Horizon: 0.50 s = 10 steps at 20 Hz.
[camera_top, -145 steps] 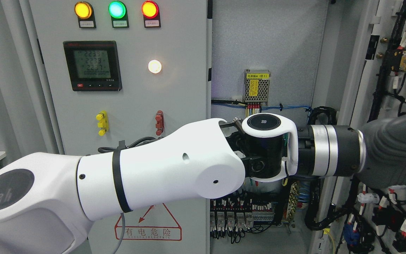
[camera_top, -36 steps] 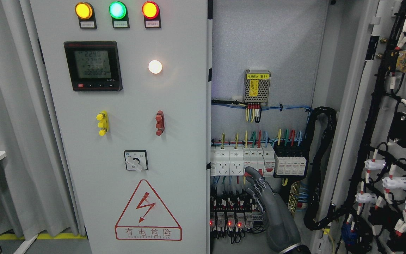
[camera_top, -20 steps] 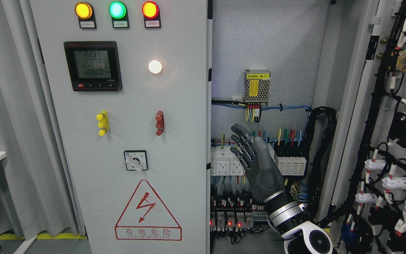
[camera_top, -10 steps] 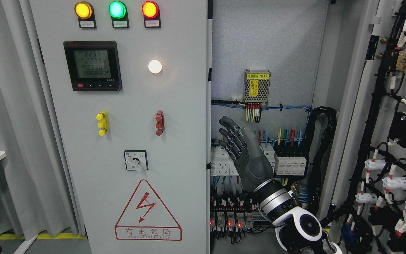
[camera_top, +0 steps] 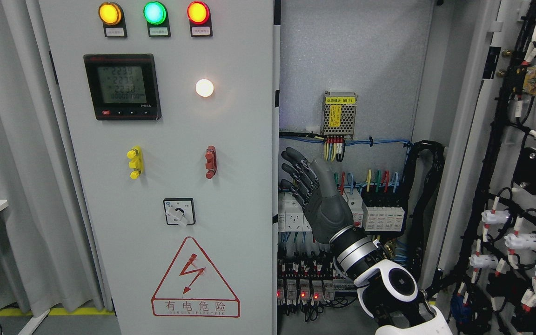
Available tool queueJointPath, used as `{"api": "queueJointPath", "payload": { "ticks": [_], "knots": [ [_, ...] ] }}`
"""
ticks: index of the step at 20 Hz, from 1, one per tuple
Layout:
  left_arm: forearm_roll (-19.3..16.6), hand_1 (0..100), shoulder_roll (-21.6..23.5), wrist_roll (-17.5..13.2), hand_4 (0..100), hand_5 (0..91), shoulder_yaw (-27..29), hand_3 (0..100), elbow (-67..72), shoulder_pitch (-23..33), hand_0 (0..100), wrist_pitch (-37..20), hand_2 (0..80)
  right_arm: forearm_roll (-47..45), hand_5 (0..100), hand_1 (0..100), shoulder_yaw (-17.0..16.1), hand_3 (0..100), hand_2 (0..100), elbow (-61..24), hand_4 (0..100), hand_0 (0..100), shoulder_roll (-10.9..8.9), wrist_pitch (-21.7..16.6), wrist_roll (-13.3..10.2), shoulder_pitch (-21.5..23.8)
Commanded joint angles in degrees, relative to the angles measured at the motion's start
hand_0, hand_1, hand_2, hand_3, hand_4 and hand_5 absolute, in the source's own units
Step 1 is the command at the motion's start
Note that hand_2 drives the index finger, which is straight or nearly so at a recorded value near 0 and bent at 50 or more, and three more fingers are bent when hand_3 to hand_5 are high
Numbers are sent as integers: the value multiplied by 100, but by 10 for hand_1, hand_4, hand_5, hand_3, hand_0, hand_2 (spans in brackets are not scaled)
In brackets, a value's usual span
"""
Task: Open door with both hands
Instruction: 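Raise the right hand to the inner edge of the meter-panel door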
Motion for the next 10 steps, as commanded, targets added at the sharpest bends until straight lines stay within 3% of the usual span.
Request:
{"api": "queueJointPath", "payload": {
  "ticks": [1,6,10],
  "knots": [
    [2,0,105,-2,34,0,-4,28,-2,-1,288,-7,28,-164,0,0,66,0,0,318,0,219,8,56,248,-144],
    [-7,0,123,-2,33,0,5,28,-2,-1,288,-16,28,-181,0,0,22,0,0,361,0,219,8,92,311,-153],
    [-7,0,105,7,33,0,-4,28,-2,-1,289,-16,28,-182,0,0,5,0,0,405,0,219,8,92,495,-180]
  ]
}}
